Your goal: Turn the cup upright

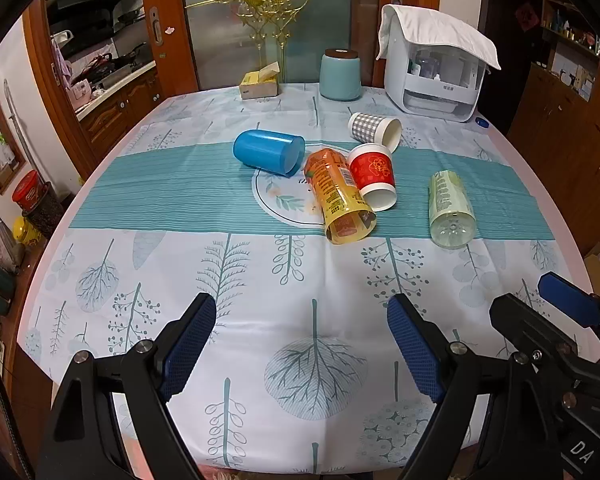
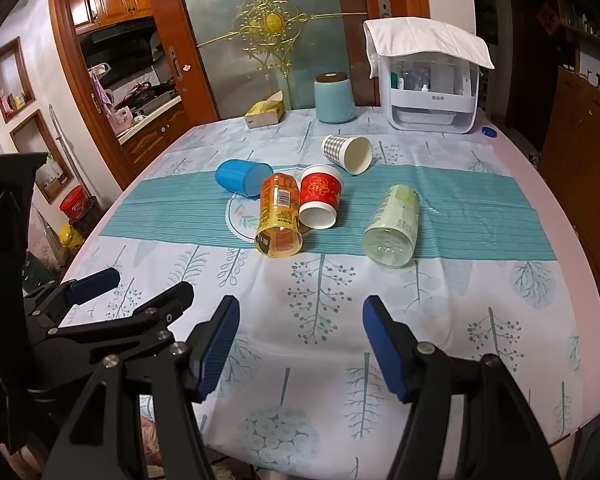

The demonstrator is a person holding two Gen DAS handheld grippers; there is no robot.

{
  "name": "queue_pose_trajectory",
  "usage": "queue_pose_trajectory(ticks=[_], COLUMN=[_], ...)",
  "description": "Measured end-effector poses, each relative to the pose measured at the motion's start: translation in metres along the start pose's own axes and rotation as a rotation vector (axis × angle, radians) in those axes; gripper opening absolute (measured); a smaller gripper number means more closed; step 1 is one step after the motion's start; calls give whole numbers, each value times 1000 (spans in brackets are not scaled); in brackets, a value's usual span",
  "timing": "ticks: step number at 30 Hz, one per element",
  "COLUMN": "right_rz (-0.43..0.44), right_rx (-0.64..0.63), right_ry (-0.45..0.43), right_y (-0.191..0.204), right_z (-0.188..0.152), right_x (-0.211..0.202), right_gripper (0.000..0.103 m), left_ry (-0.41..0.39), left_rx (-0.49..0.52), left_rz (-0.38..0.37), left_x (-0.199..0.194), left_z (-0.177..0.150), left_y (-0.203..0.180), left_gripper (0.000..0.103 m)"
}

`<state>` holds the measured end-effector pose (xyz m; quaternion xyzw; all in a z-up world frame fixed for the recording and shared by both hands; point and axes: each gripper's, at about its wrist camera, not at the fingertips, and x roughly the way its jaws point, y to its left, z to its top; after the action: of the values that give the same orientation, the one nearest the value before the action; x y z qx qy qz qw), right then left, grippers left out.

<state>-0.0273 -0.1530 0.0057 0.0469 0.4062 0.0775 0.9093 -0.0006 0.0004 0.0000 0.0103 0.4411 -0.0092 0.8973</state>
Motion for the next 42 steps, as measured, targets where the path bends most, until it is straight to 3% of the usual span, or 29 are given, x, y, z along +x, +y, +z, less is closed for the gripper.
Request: queue_pose_trajectory(ticks=[42], right_rz=[49], right_rx=[27], right_ry=[24], right_y=[-4], right_z=[-4], right_x=[5], right_gripper=[65], left_ry=[20], left_rx=[-29], left_rz=[4], left_x=[2], left_z=[-4], left_y=[2], left_gripper=[86])
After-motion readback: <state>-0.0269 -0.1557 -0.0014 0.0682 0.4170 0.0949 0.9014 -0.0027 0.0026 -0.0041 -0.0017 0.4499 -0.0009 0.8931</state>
